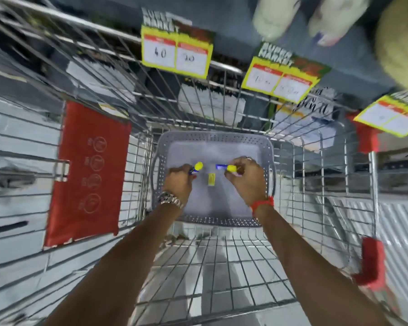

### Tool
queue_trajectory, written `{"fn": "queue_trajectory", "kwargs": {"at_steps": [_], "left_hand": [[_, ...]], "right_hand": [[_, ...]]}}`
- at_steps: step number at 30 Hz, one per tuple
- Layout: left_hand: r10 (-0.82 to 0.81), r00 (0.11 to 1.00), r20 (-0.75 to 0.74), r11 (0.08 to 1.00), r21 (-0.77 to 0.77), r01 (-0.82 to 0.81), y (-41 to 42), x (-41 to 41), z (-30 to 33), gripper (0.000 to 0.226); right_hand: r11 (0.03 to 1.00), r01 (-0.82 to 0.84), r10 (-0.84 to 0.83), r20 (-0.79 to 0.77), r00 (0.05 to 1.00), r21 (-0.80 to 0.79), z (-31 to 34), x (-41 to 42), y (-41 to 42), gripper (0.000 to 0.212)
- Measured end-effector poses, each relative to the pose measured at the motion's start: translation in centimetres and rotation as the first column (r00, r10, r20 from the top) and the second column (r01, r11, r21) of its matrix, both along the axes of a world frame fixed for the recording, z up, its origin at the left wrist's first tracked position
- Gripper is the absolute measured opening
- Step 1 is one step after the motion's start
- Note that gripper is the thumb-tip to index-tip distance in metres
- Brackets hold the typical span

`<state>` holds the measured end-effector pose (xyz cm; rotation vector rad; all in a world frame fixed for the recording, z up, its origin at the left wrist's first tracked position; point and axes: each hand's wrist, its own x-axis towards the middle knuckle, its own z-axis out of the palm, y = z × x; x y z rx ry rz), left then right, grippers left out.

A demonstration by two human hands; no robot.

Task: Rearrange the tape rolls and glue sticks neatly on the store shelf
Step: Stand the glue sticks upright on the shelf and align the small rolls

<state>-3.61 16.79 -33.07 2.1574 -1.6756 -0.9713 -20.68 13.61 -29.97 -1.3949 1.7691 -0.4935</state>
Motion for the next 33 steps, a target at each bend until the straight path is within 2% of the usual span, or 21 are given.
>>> {"fn": "queue_trajectory", "kwargs": {"at_steps": [3, 5, 6, 8, 11, 14, 16, 19, 21, 24, 28, 33], "left_hand": [[0.117, 0.993, -0.035, 0.971, -0.208, -0.121, -1.3, 1.6, 4.6, 0.053], [0.134, 0.989, -0.06, 0.925, -0.351, -0.146, -2.2, 2.4, 8.1, 0.059], [0.157, 0.983, -0.098, 0.897, -0.403, -0.183, -2.6, 2.8, 10.1, 0.058], [0.221, 0.949, -0.226, 0.814, -0.493, -0.308, -3.8, 3.3, 14.0, 0.049], [0.232, 0.906, -0.354, 0.686, -0.602, -0.41, -6.6, 3.9, 19.7, 0.024], [0.241, 0.879, -0.411, 0.629, -0.624, -0.464, -10.3, 4.7, 23.4, 0.021], [0.266, 0.887, -0.377, 0.618, -0.64, -0.457, -12.8, 5.3, 24.2, 0.022], [0.295, 0.912, -0.285, 0.665, -0.624, -0.41, -15.1, 6.1, 24.0, 0.021], [0.284, 0.928, -0.243, 0.676, -0.635, -0.373, -15.6, 6.2, 23.4, 0.022], [0.254, 0.946, -0.201, 0.717, -0.617, -0.323, -15.9, 6.3, 22.8, 0.026], [0.225, 0.956, -0.189, 0.725, -0.623, -0.294, -16.2, 6.5, 22.4, 0.035], [0.24, 0.953, -0.183, 0.723, -0.621, -0.301, -16.3, 6.6, 21.9, 0.031]], "right_hand": [[0.986, 0.159, -0.141, 0.267, 0.953, -0.049, 4.6, 2.4, -0.1, 0.018], [0.968, 0.222, -0.157, 0.405, 0.901, -0.117, 7.7, 4.1, -0.3, 0.03], [0.954, 0.245, -0.143, 0.454, 0.88, -0.174, 9.5, 4.8, -0.6, 0.033], [0.911, 0.3, -0.112, 0.531, 0.84, -0.283, 12.9, 6.3, -1.7, 0.027], [0.839, 0.385, -0.082, 0.61, 0.788, -0.385, 17.2, 8.2, -4.7, 0.022], [0.778, 0.353, -0.014, 0.549, 0.836, -0.519, 20.3, 9.9, -8.0, 0.029], [0.771, 0.307, 0.014, 0.497, 0.868, -0.558, 21.6, 11.1, -10.1, 0.024], [0.783, 0.236, -0.021, 0.355, 0.935, -0.575, 21.9, 12.5, -12.6, 0.018], [0.792, 0.132, -0.019, 0.193, 0.981, -0.596, 21.2, 13.0, -13.5, 0.018], [0.816, 0.015, -0.014, 0.007, 1.0, -0.578, 20.2, 13.2, -14.0, 0.02], [0.805, 0.071, -0.042, 0.063, 0.997, -0.589, 19.6, 13.3, -14.0, 0.021], [0.805, 0.098, -0.057, 0.088, 0.994, -0.586, 19.6, 13.5, -14.0, 0.019]]}}
